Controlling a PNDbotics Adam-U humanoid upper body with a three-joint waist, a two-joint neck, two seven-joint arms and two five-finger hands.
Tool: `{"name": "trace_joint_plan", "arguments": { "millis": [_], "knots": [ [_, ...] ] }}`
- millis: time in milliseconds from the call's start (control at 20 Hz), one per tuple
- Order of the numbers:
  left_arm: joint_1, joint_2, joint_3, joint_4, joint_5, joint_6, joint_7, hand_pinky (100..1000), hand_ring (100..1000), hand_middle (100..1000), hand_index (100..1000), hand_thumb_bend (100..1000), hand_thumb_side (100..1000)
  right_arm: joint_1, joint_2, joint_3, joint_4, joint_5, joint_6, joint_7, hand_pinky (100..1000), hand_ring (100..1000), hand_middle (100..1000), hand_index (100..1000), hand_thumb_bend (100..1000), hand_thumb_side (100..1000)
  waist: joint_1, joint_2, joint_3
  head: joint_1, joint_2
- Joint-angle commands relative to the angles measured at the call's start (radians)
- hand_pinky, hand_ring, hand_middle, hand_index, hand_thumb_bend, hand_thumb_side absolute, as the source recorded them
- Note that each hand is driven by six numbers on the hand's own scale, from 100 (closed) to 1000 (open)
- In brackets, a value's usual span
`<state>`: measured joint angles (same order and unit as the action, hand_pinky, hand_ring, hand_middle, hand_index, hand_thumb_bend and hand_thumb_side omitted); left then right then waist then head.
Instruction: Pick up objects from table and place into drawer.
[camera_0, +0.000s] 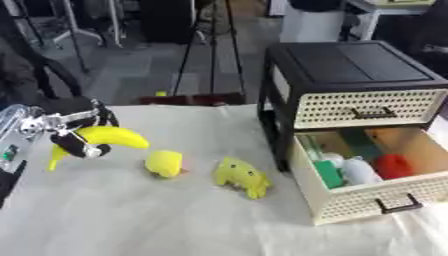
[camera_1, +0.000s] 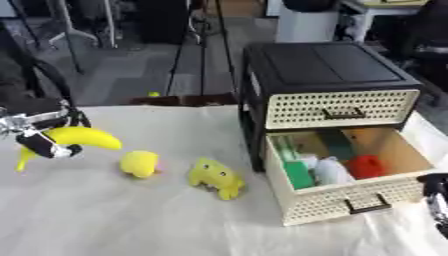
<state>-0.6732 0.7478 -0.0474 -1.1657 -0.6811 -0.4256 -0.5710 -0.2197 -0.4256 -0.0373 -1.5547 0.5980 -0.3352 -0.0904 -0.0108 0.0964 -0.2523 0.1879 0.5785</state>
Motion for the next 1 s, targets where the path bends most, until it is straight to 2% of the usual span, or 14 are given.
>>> {"name": "trace_joint_plan", "arguments": {
  "millis": [50,350,600,750,1000],
  "knots": [
    [-0.044,0.033,-0.003,-0.104,0.072,0.022,-0.013,141,186,203,407,100,138,-0.008,-0.012,-0.011,-0.009,0.009,0.001,-0.002,159,226,309,685,100,1000,-0.001,-0.018,-0.003,-0.001,0.002],
    [-0.178,-0.079,-0.073,-0.12,0.108,0.039,-0.023,170,205,223,431,100,132,-0.011,-0.004,0.003,-0.008,0.004,-0.008,0.01,161,228,311,685,100,1000,-0.005,-0.026,-0.025,0.015,0.007],
    [-0.273,-0.203,-0.114,-0.086,0.101,0.033,-0.006,191,223,241,449,100,133,-0.031,0.005,0.025,-0.008,-0.002,-0.022,0.03,163,229,312,685,100,1000,-0.002,-0.022,-0.068,0.04,0.002],
    [-0.314,-0.259,-0.125,-0.053,0.107,0.036,0.009,199,230,247,457,100,137,-0.061,0.026,0.048,-0.008,-0.01,-0.035,0.051,163,230,313,685,100,1000,-0.001,-0.014,-0.117,0.058,-0.009],
    [-0.351,-0.305,-0.132,-0.007,0.103,0.033,0.029,204,234,252,461,100,143,-0.125,0.075,0.091,-0.014,-0.03,-0.06,0.098,163,231,314,681,100,1000,0.011,0.013,-0.233,0.089,-0.039]
  ]
}}
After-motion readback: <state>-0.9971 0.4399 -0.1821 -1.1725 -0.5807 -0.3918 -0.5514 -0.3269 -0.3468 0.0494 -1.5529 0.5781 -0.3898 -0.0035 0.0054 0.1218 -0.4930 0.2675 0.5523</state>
